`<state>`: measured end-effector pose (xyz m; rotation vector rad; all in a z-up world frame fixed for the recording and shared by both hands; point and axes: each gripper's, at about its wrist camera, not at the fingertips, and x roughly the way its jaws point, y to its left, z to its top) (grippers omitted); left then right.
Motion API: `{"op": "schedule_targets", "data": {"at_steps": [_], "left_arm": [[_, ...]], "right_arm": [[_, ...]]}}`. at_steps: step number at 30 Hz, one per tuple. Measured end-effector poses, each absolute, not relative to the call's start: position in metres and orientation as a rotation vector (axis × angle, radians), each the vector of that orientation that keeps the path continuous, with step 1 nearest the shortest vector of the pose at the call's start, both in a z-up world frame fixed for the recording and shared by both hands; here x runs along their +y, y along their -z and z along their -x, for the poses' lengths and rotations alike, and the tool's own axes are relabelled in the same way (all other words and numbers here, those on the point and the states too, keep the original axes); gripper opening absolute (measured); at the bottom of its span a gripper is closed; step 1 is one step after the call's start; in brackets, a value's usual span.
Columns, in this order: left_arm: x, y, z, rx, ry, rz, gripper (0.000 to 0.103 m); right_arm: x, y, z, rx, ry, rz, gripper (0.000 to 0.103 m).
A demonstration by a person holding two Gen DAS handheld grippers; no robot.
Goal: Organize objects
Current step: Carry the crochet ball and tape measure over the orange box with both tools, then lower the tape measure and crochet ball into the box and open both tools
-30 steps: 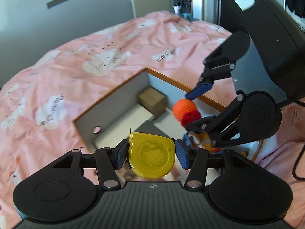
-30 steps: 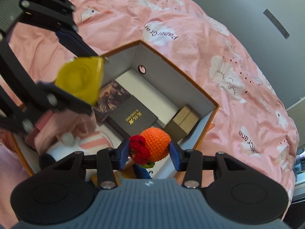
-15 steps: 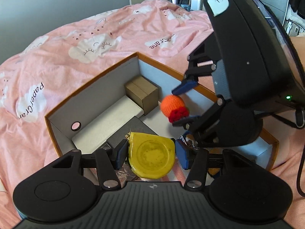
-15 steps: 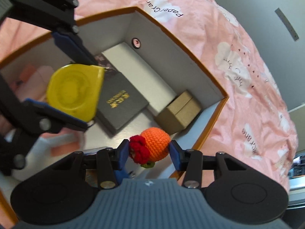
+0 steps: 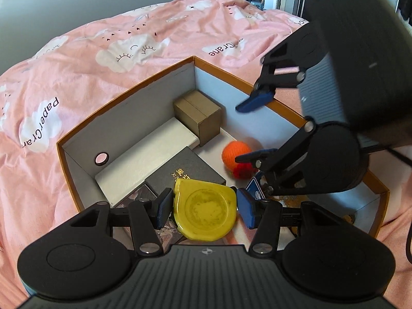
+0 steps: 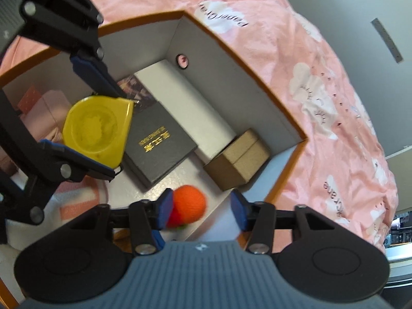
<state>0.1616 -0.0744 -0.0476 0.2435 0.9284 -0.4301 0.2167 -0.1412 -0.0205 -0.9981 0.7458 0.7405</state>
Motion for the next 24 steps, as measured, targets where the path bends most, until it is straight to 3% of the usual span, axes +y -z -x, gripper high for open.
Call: {"op": "schedule_targets", "data": {"at_steps": [11, 24], "left_arm": [[-0.093, 0.048, -0.168, 0.921, 0.479, -0.239, 0.061], [-0.122, 0.062, -0.184, 0.942, 0.530, -0.233, 0.062]], "right_arm": [[-0.173, -0.022, -0.194, 0.532, -0.539, 0.815, 0.055], [-0.194, -0.017, -0.204, 0.651, -0.491, 0.622, 0.055]]}}
